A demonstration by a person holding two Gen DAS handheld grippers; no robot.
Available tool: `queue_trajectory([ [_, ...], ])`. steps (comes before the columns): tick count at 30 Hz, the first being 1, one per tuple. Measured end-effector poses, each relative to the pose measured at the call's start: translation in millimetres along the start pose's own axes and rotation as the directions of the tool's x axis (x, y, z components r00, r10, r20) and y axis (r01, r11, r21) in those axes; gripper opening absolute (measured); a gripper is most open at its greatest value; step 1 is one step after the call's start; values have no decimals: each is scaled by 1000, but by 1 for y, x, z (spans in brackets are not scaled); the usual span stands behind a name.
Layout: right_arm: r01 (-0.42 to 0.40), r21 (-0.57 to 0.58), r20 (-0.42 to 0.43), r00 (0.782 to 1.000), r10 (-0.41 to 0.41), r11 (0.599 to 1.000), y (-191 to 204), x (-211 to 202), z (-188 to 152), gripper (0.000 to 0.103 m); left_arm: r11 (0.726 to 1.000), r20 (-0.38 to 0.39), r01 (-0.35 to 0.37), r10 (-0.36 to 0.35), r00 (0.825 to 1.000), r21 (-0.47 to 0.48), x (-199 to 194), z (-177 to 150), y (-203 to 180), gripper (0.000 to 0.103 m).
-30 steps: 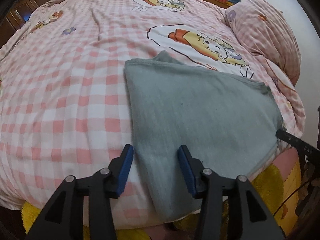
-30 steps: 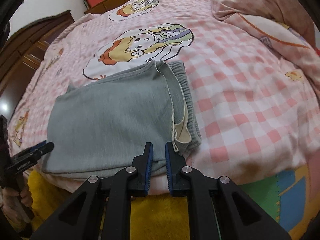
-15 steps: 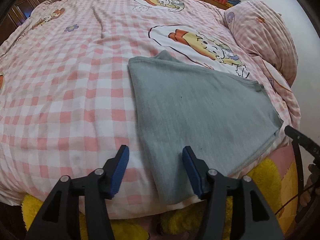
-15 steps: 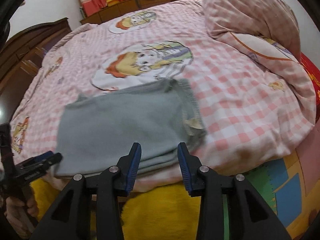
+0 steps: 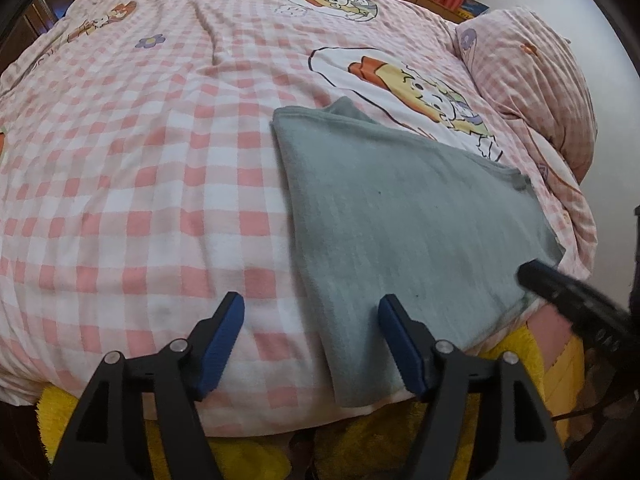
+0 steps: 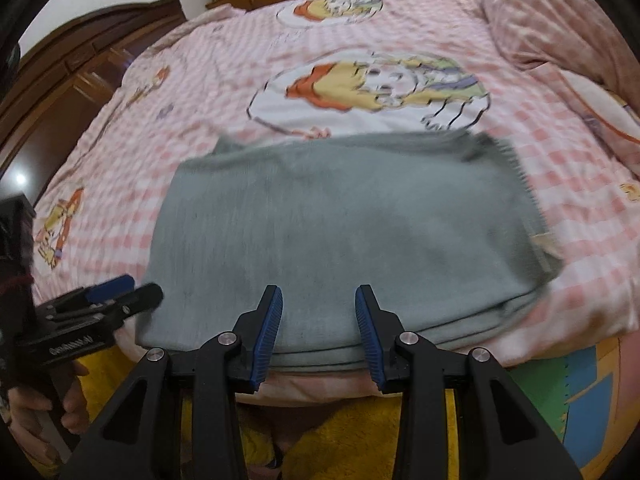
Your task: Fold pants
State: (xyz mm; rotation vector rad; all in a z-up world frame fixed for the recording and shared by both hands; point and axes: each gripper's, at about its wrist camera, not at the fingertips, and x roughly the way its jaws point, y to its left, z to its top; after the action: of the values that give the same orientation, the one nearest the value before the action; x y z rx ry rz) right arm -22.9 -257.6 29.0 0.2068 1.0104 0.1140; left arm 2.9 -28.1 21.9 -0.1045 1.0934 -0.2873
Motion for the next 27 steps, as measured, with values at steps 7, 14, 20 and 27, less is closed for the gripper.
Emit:
queue_trajectory([
  [7, -14, 2, -24, 1000, 14, 1000, -2, 24, -7, 43, 1000, 38, -12, 13, 999, -17, -4, 5, 5, 73],
  [14, -10, -16, -5, 1000, 10, 1000, 0, 25, -10, 47, 999, 24, -7, 8, 1000, -41, 8, 6, 5, 80],
  [20, -24, 3, -3, 1000, 24, 1000, -2, 25, -9, 47, 999, 30, -14, 15, 999, -40, 14, 6, 1, 84],
  [27, -64, 65, -1, 998, 65, 996, -8, 15, -8, 47, 999, 45, 17, -16, 999, -40, 11, 10, -9, 63],
])
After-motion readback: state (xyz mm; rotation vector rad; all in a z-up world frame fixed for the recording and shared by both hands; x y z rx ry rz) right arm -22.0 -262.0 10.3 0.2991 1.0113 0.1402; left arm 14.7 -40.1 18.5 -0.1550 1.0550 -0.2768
